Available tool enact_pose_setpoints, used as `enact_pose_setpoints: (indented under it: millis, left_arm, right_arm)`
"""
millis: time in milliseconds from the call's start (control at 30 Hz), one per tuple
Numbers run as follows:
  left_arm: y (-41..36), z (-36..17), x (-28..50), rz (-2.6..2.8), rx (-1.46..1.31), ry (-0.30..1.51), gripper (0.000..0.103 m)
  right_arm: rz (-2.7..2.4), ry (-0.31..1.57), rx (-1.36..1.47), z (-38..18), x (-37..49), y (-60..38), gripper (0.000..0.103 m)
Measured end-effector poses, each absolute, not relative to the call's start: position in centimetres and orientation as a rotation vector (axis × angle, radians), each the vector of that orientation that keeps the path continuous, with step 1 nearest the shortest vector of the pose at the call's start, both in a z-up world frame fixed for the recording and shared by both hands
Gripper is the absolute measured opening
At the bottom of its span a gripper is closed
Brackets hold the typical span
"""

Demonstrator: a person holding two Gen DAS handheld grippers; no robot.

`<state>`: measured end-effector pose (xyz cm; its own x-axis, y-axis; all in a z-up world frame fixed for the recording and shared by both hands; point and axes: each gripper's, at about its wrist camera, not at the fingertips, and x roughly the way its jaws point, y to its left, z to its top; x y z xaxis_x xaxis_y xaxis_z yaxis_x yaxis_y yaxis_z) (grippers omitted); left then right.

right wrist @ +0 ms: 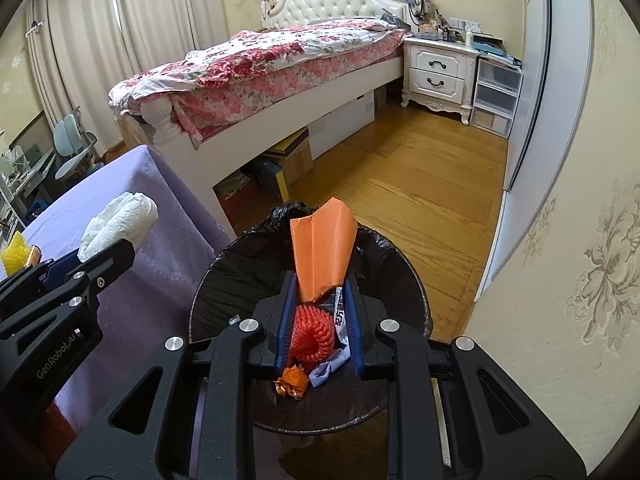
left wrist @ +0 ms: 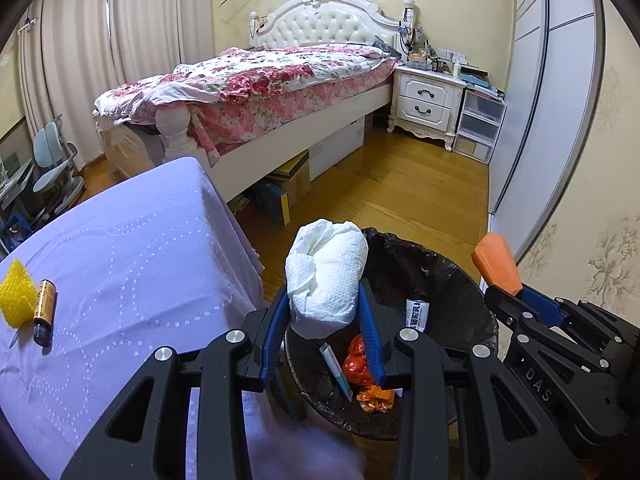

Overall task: Collect trash
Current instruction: 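Carry the tissue and orange cloth over the bin and open both grippers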

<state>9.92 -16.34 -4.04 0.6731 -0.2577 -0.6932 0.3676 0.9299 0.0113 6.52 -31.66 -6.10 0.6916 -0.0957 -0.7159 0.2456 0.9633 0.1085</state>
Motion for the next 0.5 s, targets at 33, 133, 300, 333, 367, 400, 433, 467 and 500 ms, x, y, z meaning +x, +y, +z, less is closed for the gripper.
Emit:
enact_pose_setpoints:
  millis: [33,133,300,333,367,400,433,467,500]
  left_arm:
    - [-16.45,-4.05,9.95,-0.354,0.157,0.755,0.036]
    - [-16.53,-4.00,9.95,-0.353,0.161,0.754,0.039]
    - [-16.26,-3.86,9.94,-0.341,0.148,0.753,0.062]
    - [-16.13,-3.79,9.91,-0.337,0.142,0.751,0.066]
    - [-16.08,-3.77,9.95,-0.333,0.138,0.750,0.069]
    - [-16.00,-3.72,9.93,-0.328,0.136,0.748,0.071]
    - [-15.98,-3.68,9.90,-0.324,0.135,0.745,0.073]
    - [-15.92,-3.66,9.85,-0.323,0.136,0.743,0.073]
    - [-15.87,-3.62,9.80,-0.321,0.138,0.741,0.074]
  right_arm:
    - [-0.193,0.787,0.203,-6.17,6.63,-31.73,0.023]
    - [-0.192,0.791,0.203,-6.38,6.95,-31.73,0.024]
    - [-0.206,0.794,0.208,-6.64,7.05,-31.94,0.028]
    - [-0.208,0.793,0.207,-6.64,7.11,-31.89,0.035]
    - [-0.214,0.788,0.206,-6.62,6.99,-31.91,0.040]
    - [-0.218,0.786,0.206,-6.60,6.90,-31.93,0.041]
    - [-0.222,0.786,0.208,-6.56,6.82,-31.98,0.042]
    - [-0.227,0.783,0.209,-6.55,6.86,-32.01,0.045]
    - [-0.235,0.778,0.210,-6.46,6.80,-32.05,0.047]
